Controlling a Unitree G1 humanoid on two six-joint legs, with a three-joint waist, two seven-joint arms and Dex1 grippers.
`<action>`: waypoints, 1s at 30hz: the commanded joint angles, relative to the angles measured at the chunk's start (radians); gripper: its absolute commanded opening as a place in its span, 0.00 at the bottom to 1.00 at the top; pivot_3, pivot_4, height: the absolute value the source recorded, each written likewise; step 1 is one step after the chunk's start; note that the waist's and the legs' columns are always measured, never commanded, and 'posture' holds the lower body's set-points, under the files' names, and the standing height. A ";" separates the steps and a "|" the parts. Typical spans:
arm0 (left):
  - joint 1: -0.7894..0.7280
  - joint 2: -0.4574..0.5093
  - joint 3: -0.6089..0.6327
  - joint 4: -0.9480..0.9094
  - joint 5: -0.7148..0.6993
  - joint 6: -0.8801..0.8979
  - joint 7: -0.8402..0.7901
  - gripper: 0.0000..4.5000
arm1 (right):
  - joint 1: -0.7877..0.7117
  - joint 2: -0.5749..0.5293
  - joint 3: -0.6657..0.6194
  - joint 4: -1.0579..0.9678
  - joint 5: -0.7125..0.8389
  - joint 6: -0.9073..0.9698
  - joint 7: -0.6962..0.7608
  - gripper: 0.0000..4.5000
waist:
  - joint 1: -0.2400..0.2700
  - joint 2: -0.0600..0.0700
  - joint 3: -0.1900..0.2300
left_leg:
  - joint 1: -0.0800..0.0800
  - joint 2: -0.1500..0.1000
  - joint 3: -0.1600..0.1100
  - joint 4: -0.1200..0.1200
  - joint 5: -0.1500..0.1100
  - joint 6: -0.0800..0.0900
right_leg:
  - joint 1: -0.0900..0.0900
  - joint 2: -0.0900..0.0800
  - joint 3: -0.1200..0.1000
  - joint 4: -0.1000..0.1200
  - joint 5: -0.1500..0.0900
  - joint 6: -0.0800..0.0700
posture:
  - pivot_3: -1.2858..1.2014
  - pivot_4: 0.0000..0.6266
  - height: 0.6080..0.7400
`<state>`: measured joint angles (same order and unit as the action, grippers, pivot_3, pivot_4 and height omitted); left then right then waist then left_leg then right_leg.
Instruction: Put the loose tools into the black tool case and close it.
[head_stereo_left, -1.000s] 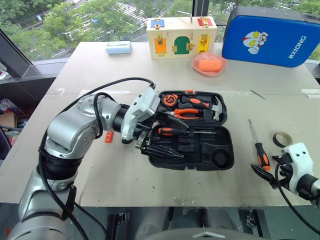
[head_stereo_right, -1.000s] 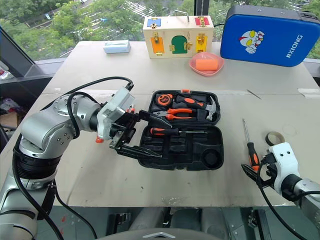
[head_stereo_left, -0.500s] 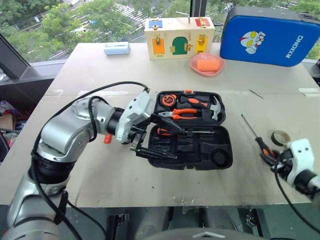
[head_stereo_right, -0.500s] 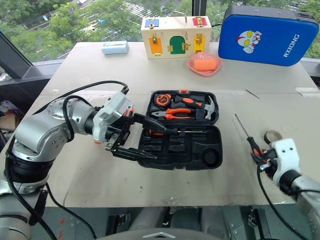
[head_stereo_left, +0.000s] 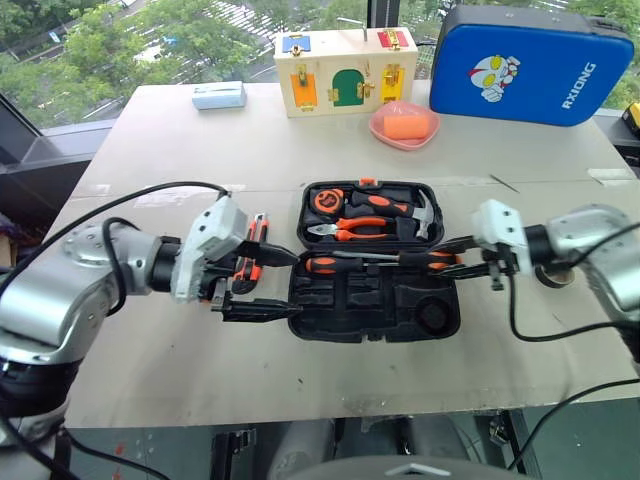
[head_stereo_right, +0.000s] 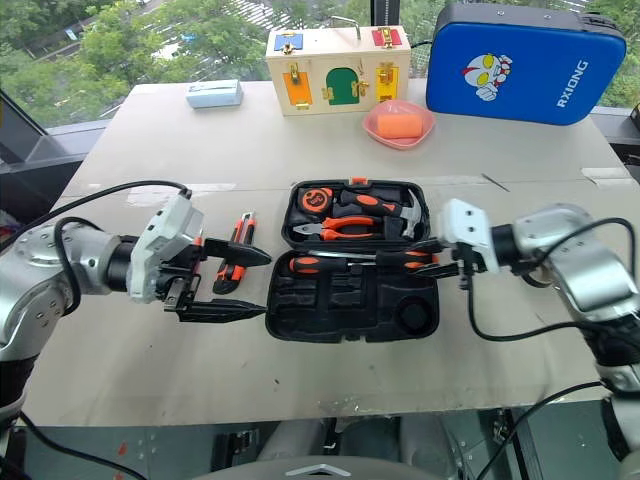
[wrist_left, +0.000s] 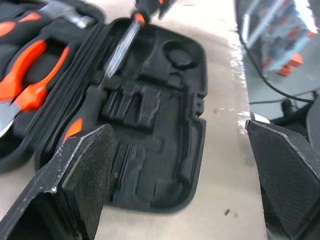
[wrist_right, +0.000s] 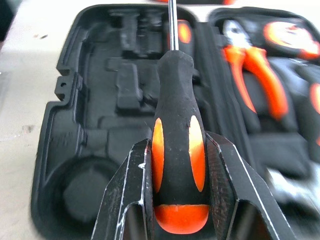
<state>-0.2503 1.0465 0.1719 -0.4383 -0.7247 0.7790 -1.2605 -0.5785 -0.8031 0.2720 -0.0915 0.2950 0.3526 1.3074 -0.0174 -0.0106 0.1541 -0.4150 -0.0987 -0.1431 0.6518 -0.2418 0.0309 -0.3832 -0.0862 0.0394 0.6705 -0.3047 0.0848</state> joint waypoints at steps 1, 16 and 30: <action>0.028 0.018 0.069 -0.063 -0.033 0.009 0.030 1.00 | -0.026 0.024 0.034 0.024 -0.050 -0.009 0.002 0.12 | 0.005 0.000 0.000 | 0.000 0.000 0.000 0.000 0.000 0.000 | 0.000 0.000 0.000 0.000 0.000 0.000 | 0.52 0.24 0.96; -0.020 -0.017 0.039 -0.038 -0.032 -0.018 0.090 1.00 | -0.019 0.046 0.069 0.002 -0.146 0.036 -0.039 0.12 | 0.004 0.000 0.000 | 0.000 -0.001 0.001 0.000 0.000 0.000 | -0.003 0.000 0.002 0.005 0.000 0.000 | 0.52 0.24 0.96; -0.064 -0.027 -0.001 -0.046 -0.039 -0.033 0.088 1.00 | -0.049 0.100 0.007 -0.109 -0.032 0.146 -0.057 0.91 | 0.003 0.000 0.000 | 0.000 -0.001 0.002 0.000 0.000 0.000 | -0.004 0.000 0.002 0.006 0.000 0.000 | 0.52 0.24 0.96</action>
<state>-0.3024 1.0190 0.1692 -0.4604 -0.7501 0.7587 -1.1702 -0.6036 -0.7179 0.3174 -0.1615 0.2298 0.4715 1.2717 -0.0144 -0.0105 0.1542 -0.4152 -0.0997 -0.1414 0.6517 -0.2415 0.0304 -0.3872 -0.0866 0.0417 0.6762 -0.3047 0.0847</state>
